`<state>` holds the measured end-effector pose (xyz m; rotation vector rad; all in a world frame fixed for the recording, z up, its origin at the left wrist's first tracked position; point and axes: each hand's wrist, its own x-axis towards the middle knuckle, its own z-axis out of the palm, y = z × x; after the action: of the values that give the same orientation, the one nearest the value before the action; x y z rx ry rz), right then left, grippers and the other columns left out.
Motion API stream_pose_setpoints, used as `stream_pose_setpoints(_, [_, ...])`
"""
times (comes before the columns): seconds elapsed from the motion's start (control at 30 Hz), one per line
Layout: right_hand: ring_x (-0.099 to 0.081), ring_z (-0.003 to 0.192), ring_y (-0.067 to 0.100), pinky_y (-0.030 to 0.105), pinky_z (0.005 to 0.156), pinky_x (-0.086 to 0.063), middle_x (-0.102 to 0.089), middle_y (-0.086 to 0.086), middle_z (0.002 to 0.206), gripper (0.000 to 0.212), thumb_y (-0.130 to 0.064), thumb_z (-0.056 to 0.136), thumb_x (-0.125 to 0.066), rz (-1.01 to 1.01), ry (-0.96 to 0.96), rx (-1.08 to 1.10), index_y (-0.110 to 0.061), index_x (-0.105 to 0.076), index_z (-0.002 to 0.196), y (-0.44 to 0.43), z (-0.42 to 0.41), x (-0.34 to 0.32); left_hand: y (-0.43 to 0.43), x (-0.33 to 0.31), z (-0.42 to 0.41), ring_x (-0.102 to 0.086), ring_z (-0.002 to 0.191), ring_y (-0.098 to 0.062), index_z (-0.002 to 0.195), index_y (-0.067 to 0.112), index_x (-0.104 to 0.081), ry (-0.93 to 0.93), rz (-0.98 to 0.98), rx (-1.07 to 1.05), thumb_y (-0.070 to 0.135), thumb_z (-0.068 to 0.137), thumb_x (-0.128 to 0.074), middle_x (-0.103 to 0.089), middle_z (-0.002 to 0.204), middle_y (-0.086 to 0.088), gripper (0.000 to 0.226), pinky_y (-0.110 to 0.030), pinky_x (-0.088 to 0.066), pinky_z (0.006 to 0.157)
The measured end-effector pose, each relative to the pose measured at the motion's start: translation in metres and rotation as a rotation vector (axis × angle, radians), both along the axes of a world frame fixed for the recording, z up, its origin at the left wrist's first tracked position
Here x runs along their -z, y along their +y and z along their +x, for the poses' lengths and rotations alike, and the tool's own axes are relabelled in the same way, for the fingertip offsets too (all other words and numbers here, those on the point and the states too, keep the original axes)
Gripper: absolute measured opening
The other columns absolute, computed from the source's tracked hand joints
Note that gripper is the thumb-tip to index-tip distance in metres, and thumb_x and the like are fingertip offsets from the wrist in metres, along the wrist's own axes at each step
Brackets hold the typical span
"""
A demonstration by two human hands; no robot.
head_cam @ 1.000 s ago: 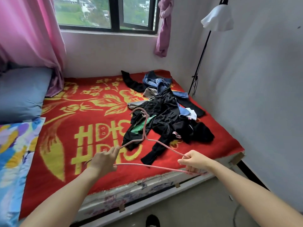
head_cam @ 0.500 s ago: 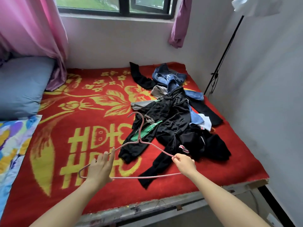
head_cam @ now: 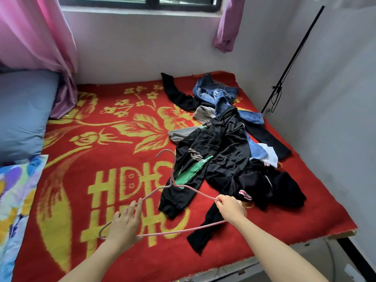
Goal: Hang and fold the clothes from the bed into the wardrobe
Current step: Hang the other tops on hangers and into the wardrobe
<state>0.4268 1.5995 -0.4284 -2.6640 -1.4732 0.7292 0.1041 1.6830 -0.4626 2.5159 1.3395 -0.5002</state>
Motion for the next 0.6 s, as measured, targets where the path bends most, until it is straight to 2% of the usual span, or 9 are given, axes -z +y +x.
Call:
stream_pose_setpoints(0.23, [-0.048,0.119,0.024,0.032,0.096,-0.034,-0.060,0.002,0.121,0.032,-0.030,0.098,-0.036,-0.067,-0.056,-0.021,-0.024,-0.058,0.120,0.033,-0.020,0.008,0.031,0.014,-0.021,-0.069,0.077,-0.031,0.129,-0.001,-0.041,-0.034,-0.046,-0.004,0.069,0.011,-0.083,-0.068,0.100,-0.019,0.144,-0.039,-0.056,0.054])
stream_pose_setpoints(0.33, [-0.042,0.124,0.024,0.032,0.102,-0.031,-0.050,0.004,0.132,0.042,-0.033,0.098,-0.037,-0.083,-0.097,-0.042,-0.027,-0.040,0.139,0.042,-0.024,0.011,0.043,0.020,-0.022,-0.069,0.079,-0.032,0.128,-0.001,-0.041,-0.018,-0.039,0.004,0.073,0.011,-0.081,-0.067,0.104,-0.021,0.143,-0.040,-0.057,0.055])
stream_pose_setpoints(0.4, [-0.035,0.130,0.023,0.033,0.107,-0.026,-0.040,0.005,0.140,0.050,-0.033,0.097,-0.039,-0.079,-0.073,-0.038,-0.029,-0.028,0.146,0.046,-0.024,0.012,0.049,0.029,-0.020,-0.069,0.086,-0.036,0.127,0.000,-0.047,0.003,-0.042,0.014,0.076,0.010,-0.077,-0.065,0.110,-0.024,0.143,-0.044,-0.057,0.060])
stream_pose_setpoints(0.5, [-0.027,0.136,0.024,0.034,0.109,-0.024,-0.031,0.008,0.147,0.053,-0.031,0.097,-0.040,-0.108,-0.030,-0.028,-0.028,-0.025,0.147,0.049,-0.021,0.012,0.052,0.039,-0.010,-0.068,0.090,-0.040,0.118,0.001,-0.064,0.007,-0.053,0.028,0.075,0.015,-0.079,-0.065,0.111,-0.025,0.128,-0.049,-0.055,0.062])
stream_pose_setpoints(0.6, [-0.026,0.136,0.024,0.034,0.108,-0.026,-0.029,0.007,0.148,0.051,-0.030,0.096,-0.041,-0.126,-0.018,-0.014,-0.028,-0.028,0.146,0.052,-0.010,0.013,0.056,0.036,0.013,-0.069,0.089,-0.036,0.112,0.003,-0.068,-0.013,-0.056,0.056,0.069,0.026,-0.084,-0.067,0.107,-0.022,0.109,-0.047,-0.057,0.061])
